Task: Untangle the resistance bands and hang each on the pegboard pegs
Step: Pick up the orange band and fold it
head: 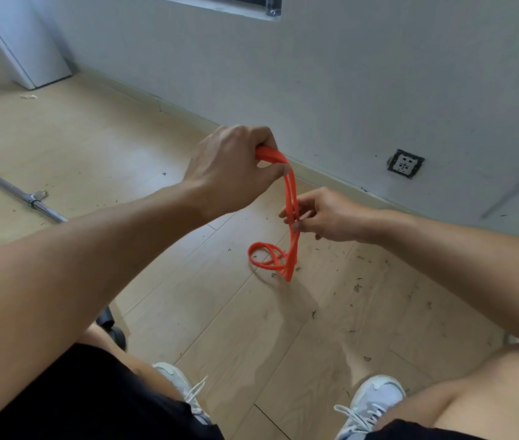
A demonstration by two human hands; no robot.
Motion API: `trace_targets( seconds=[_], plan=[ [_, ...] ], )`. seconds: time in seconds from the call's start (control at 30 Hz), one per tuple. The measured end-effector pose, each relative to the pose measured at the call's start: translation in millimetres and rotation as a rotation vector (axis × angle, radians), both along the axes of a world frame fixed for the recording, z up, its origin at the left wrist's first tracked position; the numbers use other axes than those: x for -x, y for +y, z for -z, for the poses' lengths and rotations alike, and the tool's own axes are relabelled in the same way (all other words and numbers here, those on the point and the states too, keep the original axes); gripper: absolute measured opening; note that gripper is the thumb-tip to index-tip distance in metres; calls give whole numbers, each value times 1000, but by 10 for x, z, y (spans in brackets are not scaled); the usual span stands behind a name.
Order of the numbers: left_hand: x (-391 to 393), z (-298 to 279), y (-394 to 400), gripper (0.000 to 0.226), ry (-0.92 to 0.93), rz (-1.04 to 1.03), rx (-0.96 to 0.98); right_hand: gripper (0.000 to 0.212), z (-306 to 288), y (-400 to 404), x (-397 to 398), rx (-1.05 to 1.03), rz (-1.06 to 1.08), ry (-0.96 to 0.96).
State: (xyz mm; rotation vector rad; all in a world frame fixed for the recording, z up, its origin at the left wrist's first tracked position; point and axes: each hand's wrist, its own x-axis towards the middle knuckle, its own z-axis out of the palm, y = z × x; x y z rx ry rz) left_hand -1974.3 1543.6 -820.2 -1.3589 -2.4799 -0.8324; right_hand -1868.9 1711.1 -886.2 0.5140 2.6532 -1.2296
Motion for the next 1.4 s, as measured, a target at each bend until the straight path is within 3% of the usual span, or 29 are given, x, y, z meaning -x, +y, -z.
trace_targets(
  seconds=[0.2, 0.33, 0.53, 0.6, 0.67, 0.73, 0.8, 0.87, 1.1, 1.27, 1.4],
  plan=[
    [-138, -73, 20, 21, -72, 92, -183, 11, -15, 11, 18, 14, 13, 17],
    [-172, -147, 56, 20, -268, 68, -387, 9, 69, 36, -4, -64, -37, -76],
    [267, -37, -131, 15, -608, -63, -455, 17, 48, 309, -55, 159, 239, 130],
    [494, 108, -283, 28, -850, -16, -391, 22, 19, 400, -71, 207, 316, 222],
    [633, 241, -426, 66, -968, 40, -154, 23, -36, 429, -85, 263, 337, 275],
    [655, 337, -494, 90, -943, 64, 190, 20, -85, 406, -96, 310, 293, 280],
    [550, 383, -469, 75, -881, 101, 447, 17, -129, 328, -101, 320, 205, 258],
    [420, 388, -377, 55, -848, 131, 530, 17, -145, 222, -85, 295, 117, 248],
    [154, 305, -110, 29, -815, 262, 228, 29, -228, 1, -84, 105, -16, 220],
    [48, 281, -1, 27, -551, 210, 222, 28, -207, 30, -110, 74, -25, 197],
    [61, 276, 10, 30, -463, 175, 181, 31, -175, 67, -88, 37, 65, 293]
  ],
)
